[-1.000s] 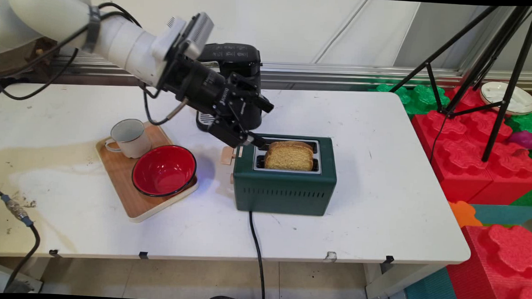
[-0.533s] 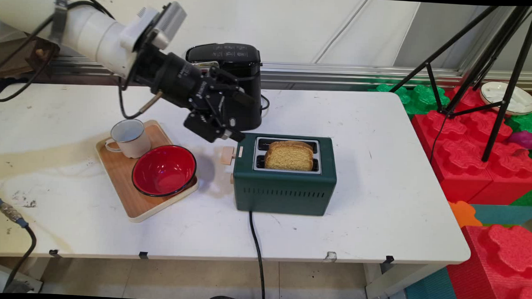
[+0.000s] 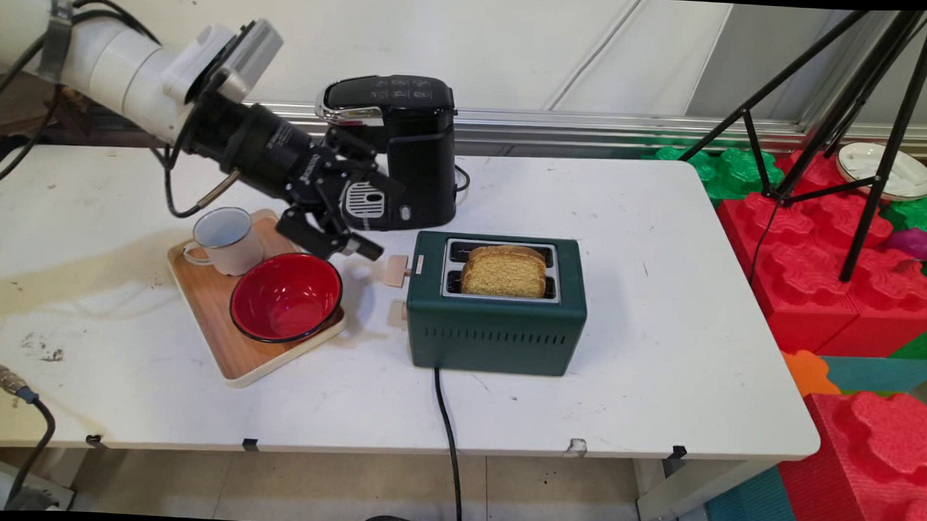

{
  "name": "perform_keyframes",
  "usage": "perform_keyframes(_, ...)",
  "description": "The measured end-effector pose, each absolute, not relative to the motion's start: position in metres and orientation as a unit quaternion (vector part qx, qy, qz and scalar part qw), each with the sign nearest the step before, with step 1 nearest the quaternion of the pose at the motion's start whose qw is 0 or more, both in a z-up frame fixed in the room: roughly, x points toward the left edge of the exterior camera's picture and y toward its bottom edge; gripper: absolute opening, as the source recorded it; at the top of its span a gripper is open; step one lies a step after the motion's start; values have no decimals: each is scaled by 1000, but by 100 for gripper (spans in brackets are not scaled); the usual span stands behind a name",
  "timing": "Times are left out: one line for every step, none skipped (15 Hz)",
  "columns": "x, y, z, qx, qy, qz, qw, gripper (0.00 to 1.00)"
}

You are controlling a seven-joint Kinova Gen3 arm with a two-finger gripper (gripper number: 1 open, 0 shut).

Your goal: Press the toaster switch

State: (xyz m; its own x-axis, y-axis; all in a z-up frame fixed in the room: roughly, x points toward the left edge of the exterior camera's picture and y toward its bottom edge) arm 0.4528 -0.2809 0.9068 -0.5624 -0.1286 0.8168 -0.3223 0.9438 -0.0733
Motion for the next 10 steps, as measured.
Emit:
perform_keyframes(456,-279,905,130,-879,106,447,100)
perform_keyframes(459,-277,902,132,-880,104,445,100)
perform_keyframes(462,-275,899,134,-881,102,442,100)
perform_keyframes(464,-273,897,136,-883,100,439,100)
perform_keyframes(467,-272,894,138,-884,100,436,100)
perform_keyframes(469,-272,892,140,-884,99,434,100)
perform_keyframes(471,-271,890,141,-885,99,432,100)
perform_keyframes(473,-271,889,143,-885,100,431,100)
perform_keyframes(474,-271,887,144,-886,100,430,100)
perform_keyframes(475,-271,886,146,-886,100,430,100)
